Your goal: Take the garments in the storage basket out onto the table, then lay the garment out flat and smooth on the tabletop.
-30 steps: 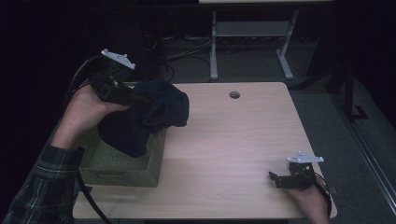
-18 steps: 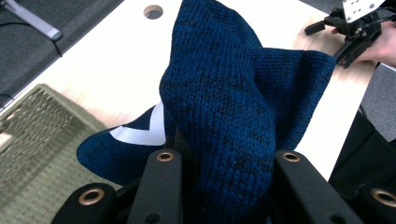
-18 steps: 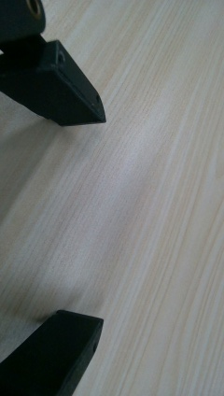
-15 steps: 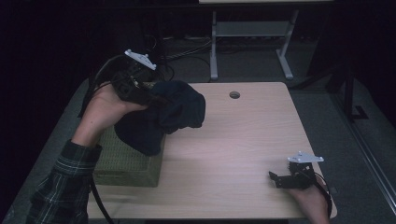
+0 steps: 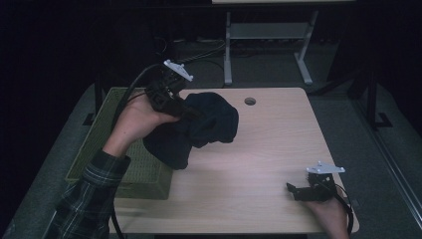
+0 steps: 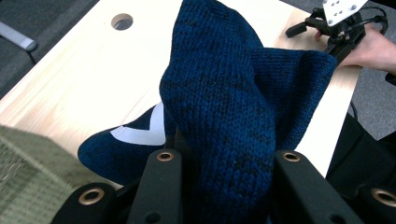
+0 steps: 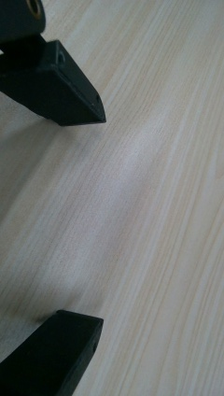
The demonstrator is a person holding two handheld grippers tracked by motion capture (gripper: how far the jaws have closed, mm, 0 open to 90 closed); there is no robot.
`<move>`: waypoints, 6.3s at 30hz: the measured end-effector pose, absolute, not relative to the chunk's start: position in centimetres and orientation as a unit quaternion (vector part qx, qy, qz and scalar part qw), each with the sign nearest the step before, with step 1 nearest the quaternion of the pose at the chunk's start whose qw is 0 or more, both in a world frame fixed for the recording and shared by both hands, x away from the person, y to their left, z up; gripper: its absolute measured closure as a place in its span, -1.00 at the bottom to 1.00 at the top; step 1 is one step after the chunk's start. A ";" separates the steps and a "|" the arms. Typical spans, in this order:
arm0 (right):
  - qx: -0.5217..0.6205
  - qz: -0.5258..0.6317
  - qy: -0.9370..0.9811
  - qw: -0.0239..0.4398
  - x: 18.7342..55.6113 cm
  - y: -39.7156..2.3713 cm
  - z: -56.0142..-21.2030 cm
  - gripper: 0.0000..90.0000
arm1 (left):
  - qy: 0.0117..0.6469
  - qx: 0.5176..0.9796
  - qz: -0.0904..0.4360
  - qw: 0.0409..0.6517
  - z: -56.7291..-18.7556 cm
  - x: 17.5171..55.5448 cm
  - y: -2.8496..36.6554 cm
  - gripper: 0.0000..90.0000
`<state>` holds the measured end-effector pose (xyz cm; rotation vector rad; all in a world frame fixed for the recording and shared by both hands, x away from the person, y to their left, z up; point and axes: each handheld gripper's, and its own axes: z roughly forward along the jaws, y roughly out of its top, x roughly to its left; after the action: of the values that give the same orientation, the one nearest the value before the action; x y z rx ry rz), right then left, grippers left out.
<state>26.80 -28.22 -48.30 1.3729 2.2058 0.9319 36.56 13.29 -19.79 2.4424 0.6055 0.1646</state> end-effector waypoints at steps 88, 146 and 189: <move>0.489 0.331 0.786 0.186 26.8 -28.2 -48.3 -0.93 | 0.251 0.903 -0.055 0.343 -39.0 38.2 1.5 -0.11; 0.486 0.331 0.786 0.188 26.8 -28.2 -48.3 -0.93 | 0.258 0.901 -0.056 0.344 -44.6 29.5 7.6 0.99; 0.405 0.410 0.805 0.139 26.4 -24.5 -46.1 -0.01 | 0.259 0.903 -0.043 0.341 -46.1 29.7 7.8 1.00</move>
<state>26.44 -24.54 -46.13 1.1724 2.3274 1.1866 29.69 7.84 -46.08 2.3491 0.6736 -0.1118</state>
